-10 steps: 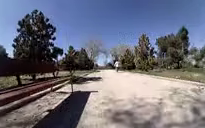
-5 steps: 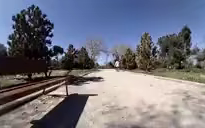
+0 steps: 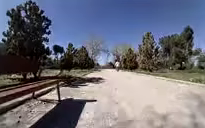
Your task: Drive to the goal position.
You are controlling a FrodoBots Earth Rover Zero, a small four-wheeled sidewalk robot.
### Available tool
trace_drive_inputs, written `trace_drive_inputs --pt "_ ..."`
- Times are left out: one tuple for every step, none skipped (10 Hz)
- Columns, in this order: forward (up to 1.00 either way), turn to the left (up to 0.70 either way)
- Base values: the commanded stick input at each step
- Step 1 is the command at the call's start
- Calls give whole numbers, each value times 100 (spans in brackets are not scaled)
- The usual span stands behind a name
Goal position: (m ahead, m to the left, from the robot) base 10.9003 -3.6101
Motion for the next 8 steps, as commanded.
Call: trace_drive_inputs --pt "85 0" --pt "85 0" --pt "85 0" --pt "85 0" --pt "85 0" --pt "85 0" --pt "85 0" --pt "85 0"
